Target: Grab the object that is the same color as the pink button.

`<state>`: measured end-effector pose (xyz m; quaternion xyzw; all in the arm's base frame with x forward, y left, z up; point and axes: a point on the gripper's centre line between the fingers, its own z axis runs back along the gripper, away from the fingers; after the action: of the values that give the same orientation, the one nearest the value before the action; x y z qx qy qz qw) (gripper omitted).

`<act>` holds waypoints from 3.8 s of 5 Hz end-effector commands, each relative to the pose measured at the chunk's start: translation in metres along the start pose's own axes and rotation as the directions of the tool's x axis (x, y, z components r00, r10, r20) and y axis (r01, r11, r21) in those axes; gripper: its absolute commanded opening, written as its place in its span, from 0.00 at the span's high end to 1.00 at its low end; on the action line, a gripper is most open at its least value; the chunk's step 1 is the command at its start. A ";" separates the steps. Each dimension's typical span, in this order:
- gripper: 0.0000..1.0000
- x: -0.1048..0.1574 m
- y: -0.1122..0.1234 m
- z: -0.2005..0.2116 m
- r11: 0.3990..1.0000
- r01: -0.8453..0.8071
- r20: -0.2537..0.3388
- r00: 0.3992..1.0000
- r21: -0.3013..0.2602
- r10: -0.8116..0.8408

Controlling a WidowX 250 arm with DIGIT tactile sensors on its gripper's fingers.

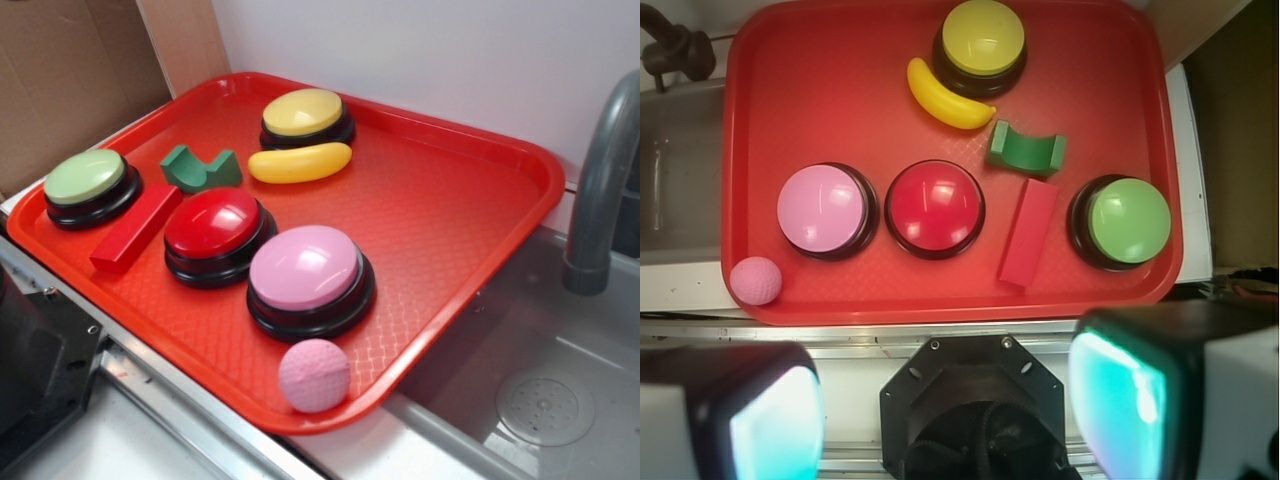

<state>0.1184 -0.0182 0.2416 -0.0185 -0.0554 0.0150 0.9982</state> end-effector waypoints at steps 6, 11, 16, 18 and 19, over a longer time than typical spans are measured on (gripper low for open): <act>0.00 0.018 -0.146 -0.146 0.944 -0.295 0.038 0.952 -0.145 0.303; 0.92 0.016 -0.159 -0.207 0.864 -0.411 -0.060 0.909 -0.291 0.412; 1.00 0.038 -0.153 -0.157 0.980 -0.148 0.017 0.988 -0.130 0.152; 1.00 0.076 -0.095 -0.098 1.000 -0.031 0.012 0.999 -0.002 0.031; 1.00 0.096 -0.046 -0.093 0.999 -0.042 -0.025 0.999 -0.028 0.042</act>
<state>0.2136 -0.0621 0.1426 -0.0243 -0.0120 0.0363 0.9990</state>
